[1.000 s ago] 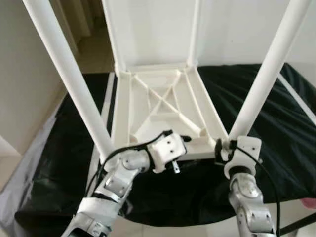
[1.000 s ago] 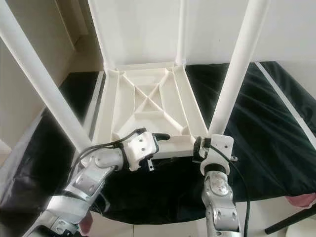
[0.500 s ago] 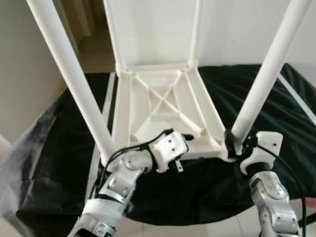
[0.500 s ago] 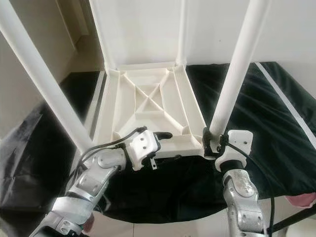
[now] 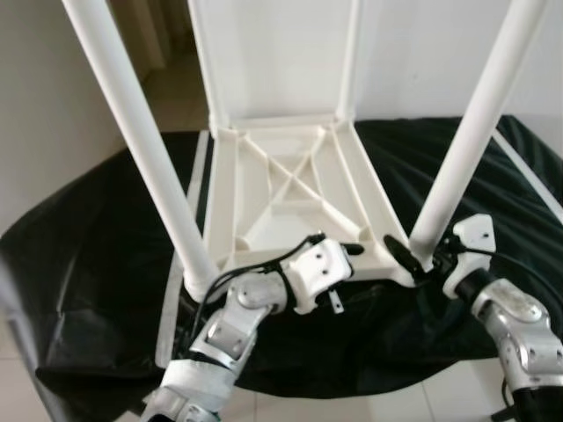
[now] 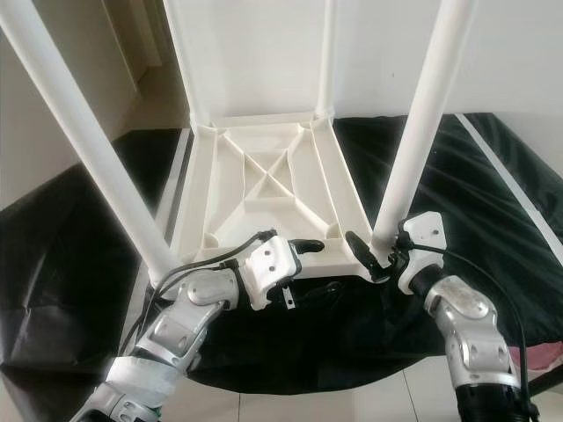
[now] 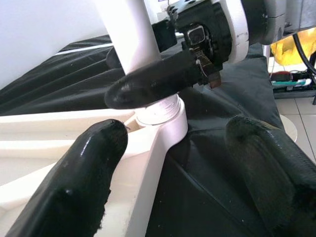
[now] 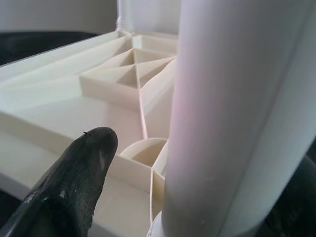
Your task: Building children table
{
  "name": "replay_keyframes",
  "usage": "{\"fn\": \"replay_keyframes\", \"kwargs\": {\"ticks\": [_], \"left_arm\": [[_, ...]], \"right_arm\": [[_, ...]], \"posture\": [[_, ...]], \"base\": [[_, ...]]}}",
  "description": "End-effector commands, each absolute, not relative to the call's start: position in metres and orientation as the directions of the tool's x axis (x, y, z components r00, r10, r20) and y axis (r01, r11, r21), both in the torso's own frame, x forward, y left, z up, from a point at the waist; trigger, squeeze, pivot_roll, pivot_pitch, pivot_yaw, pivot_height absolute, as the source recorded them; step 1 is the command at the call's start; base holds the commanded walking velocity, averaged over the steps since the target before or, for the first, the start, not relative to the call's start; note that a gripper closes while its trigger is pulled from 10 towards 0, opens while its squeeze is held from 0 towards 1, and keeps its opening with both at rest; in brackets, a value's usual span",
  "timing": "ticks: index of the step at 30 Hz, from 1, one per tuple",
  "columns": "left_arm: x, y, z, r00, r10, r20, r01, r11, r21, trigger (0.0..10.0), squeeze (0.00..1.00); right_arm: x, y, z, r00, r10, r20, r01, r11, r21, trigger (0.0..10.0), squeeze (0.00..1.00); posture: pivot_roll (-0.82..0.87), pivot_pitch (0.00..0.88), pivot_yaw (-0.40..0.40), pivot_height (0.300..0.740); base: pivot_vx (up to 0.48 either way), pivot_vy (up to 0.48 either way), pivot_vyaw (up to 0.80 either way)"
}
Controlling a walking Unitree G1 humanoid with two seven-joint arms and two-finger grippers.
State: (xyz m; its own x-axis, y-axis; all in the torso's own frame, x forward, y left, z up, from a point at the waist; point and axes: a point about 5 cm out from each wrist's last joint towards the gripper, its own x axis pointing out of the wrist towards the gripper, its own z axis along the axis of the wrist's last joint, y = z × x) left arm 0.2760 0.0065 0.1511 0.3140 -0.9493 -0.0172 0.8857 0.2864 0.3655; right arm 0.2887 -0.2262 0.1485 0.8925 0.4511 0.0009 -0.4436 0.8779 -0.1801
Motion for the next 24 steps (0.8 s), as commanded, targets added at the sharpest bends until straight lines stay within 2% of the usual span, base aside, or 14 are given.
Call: {"fn": "replay_keyframes", "kwargs": {"ticks": [1,3,4,5,7,8,9,19,20,24], "left_arm": [[0.279,0.008,0.148,0.409,-0.913,-0.008,0.851,0.378,0.365,10.0,0.00],[0.280,0.008,0.146,0.419,-0.907,-0.025,0.848,0.382,0.367,10.0,0.00],[0.279,0.009,0.144,0.424,-0.905,-0.034,0.848,0.384,0.365,10.0,0.00],[0.279,0.009,0.143,0.425,-0.905,-0.037,0.848,0.384,0.365,10.0,0.00],[0.279,0.009,0.143,0.425,-0.904,-0.039,0.849,0.384,0.365,10.0,0.00],[0.278,0.009,0.142,0.426,-0.904,-0.040,0.849,0.383,0.365,10.0,0.00],[0.278,0.009,0.143,0.426,-0.904,-0.037,0.848,0.385,0.364,10.0,0.00],[0.278,0.007,0.144,0.425,-0.904,-0.032,0.849,0.387,0.361,10.0,0.00],[0.278,0.007,0.143,0.424,-0.905,-0.033,0.850,0.385,0.360,10.0,0.00],[0.279,0.007,0.143,0.420,-0.907,-0.036,0.852,0.380,0.360,10.0,0.00]], "right_arm": [[0.291,-0.228,0.146,0.887,0.461,-0.016,-0.454,0.867,-0.205,10.0,0.00],[0.294,-0.230,0.145,0.886,0.464,-0.018,-0.457,0.866,-0.204,10.0,0.00],[0.296,-0.229,0.145,0.878,0.478,-0.024,-0.472,0.856,-0.209,6.3,0.00],[0.297,-0.229,0.144,0.874,0.486,-0.029,-0.480,0.851,-0.213,4.3,0.00],[0.298,-0.228,0.144,0.871,0.490,-0.032,-0.485,0.848,-0.215,4.3,0.00],[0.298,-0.228,0.144,0.870,0.492,-0.033,-0.487,0.846,-0.216,2.6,0.00],[0.298,-0.228,0.142,0.867,0.498,-0.037,-0.493,0.843,-0.216,0.0,0.00],[0.289,-0.231,0.125,0.859,0.507,-0.075,-0.511,0.835,-0.207,0.0,0.00],[0.288,-0.232,0.123,0.867,0.493,-0.079,-0.498,0.844,-0.199,10.0,0.00],[0.285,-0.231,0.121,0.883,0.463,-0.073,-0.468,0.869,-0.162,10.0,0.00]], "posture": [[-0.12,0.000,0.039,0.740],[-0.12,0.000,0.037,0.740],[-0.11,0.000,0.033,0.740],[-0.11,0.000,0.032,0.740],[-0.11,0.000,0.032,0.740],[-0.11,0.000,0.032,0.740],[-0.11,0.000,0.030,0.740],[-0.12,0.000,0.034,0.740],[-0.13,0.000,0.039,0.740],[-0.13,0.000,0.042,0.740]], "base": [[0.000,0.000,0.00],[0.000,0.000,0.00],[0.000,0.000,0.00],[0.000,0.000,0.00],[0.000,0.000,0.00],[0.000,0.000,0.00],[0.000,0.000,0.00],[0.000,0.000,0.00],[0.000,0.000,0.00],[0.000,0.000,0.00]]}}
